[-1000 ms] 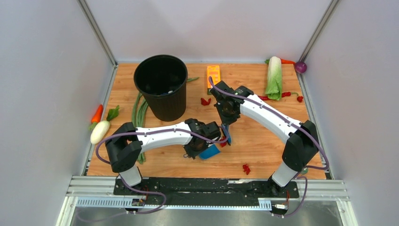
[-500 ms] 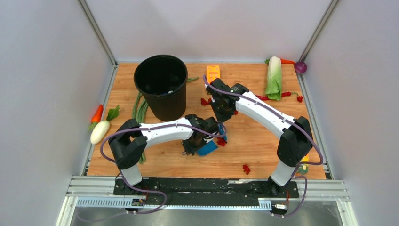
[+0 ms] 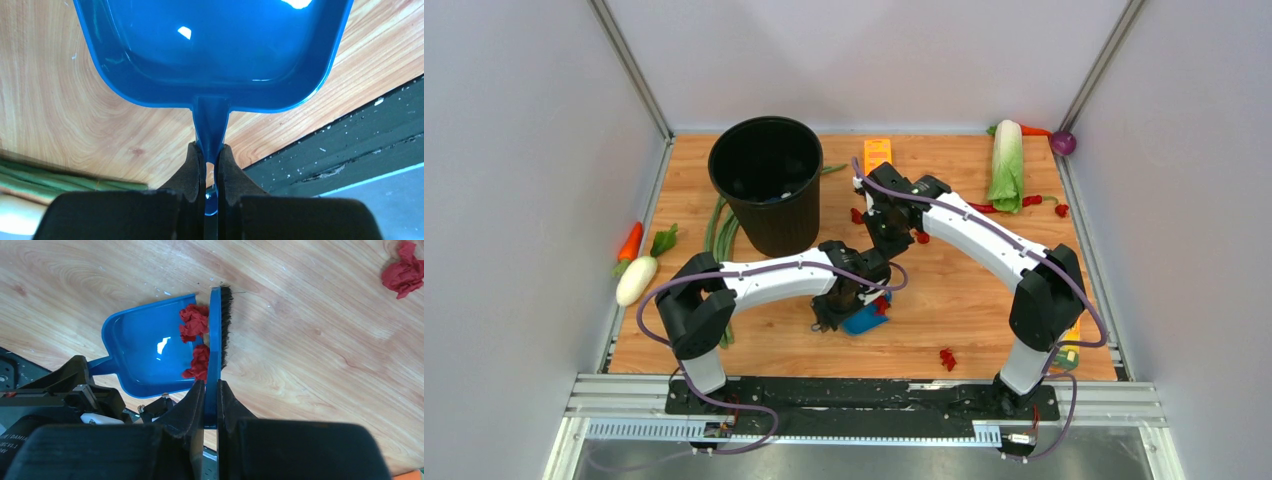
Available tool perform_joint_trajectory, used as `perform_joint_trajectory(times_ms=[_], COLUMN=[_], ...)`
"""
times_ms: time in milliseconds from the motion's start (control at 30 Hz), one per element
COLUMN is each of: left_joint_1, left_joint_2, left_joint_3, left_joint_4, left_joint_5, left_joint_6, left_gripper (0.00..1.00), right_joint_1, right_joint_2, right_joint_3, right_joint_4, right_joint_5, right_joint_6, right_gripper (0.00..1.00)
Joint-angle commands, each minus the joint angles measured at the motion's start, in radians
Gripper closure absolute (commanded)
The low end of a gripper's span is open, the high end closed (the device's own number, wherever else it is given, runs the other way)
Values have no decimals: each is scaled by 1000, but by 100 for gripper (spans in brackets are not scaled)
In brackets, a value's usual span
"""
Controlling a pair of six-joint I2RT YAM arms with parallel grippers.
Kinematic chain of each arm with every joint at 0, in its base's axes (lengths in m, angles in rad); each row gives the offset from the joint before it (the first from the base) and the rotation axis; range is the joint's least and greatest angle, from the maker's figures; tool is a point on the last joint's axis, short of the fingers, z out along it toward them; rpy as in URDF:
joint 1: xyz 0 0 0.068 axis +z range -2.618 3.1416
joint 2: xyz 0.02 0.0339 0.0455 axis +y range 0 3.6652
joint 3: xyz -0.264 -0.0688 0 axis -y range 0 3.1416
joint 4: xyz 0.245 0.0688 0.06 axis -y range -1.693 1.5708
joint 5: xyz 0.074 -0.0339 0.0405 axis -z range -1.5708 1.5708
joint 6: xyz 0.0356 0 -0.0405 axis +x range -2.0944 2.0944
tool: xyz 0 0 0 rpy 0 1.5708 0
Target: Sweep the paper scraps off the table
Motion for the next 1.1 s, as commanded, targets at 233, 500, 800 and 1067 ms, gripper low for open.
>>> perform_joint_trajectory(times_ms=[233,500,800,1067], left_joint_1=[1,1,2,10], left_joint_2=[-9,-51,-122,-193], left_joint_3=[44,18,-4,-27], left_joint_4=[38,53,70,71], left_joint_5=[-3,-9,-32,-56], left_joint_6=[26,4,-22,-40], left_gripper=[100,100,100,100], right_joint_1=[26,26,8,7], right_joint_2=[-38,-69,-112,-132], right_joint_3=[-67,-86,-52,-43], right_joint_4=[59,64,61,59], right_joint_5=[-272,-315,-361,-380], right_joint_6=[32,49,108,134], right_gripper=[100,100,100,100])
